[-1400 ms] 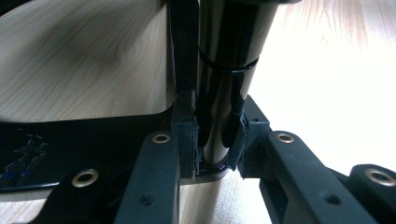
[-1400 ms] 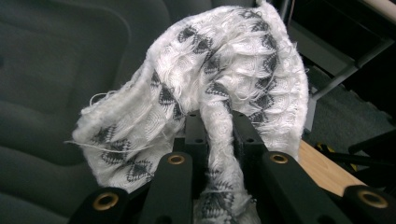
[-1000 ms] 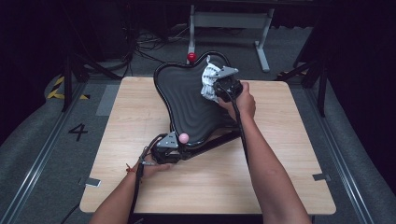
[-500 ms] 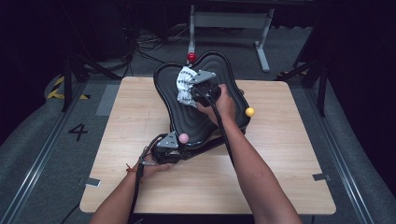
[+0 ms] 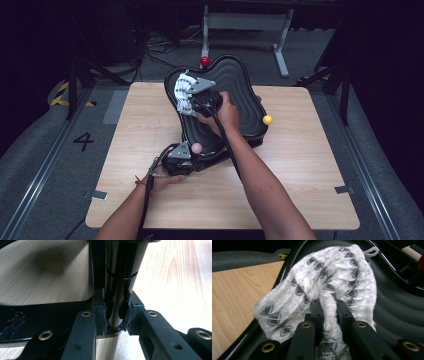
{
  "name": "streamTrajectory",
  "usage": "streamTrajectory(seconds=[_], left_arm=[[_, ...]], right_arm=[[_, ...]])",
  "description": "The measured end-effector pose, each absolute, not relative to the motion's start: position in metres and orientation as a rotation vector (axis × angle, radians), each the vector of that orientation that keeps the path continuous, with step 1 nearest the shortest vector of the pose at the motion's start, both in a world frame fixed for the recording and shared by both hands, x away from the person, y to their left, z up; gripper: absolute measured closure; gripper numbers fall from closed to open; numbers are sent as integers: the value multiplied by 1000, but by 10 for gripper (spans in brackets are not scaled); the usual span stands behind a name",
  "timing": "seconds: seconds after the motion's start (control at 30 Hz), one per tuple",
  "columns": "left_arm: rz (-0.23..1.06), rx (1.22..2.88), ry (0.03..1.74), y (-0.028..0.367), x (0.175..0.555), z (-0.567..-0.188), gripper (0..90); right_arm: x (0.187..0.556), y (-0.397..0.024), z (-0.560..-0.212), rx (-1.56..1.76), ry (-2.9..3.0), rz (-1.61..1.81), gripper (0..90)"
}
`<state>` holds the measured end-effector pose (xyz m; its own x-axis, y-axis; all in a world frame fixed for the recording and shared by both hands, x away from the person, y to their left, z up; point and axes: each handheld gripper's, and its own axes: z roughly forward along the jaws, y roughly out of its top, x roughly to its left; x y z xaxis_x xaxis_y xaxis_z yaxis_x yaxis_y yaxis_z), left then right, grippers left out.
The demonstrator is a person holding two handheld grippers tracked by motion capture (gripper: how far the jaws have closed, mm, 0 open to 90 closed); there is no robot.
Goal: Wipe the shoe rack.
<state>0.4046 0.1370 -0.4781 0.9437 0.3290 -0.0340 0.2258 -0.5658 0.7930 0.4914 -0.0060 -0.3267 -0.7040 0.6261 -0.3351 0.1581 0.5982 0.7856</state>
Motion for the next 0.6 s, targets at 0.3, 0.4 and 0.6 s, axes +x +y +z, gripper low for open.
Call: streamTrajectory(seconds=[0.3, 0.4, 0.6], left_arm=[[143, 2197, 392, 137, 405, -478, 743], [143, 2196, 395, 137, 404, -478, 743], [138, 2189, 396, 138, 405, -478, 742]], right_arm=[[496, 5, -324, 617, 2213, 1018, 799], [497, 4, -323, 616, 2214, 1015, 799], [503, -7, -322, 657, 2179, 977, 800]])
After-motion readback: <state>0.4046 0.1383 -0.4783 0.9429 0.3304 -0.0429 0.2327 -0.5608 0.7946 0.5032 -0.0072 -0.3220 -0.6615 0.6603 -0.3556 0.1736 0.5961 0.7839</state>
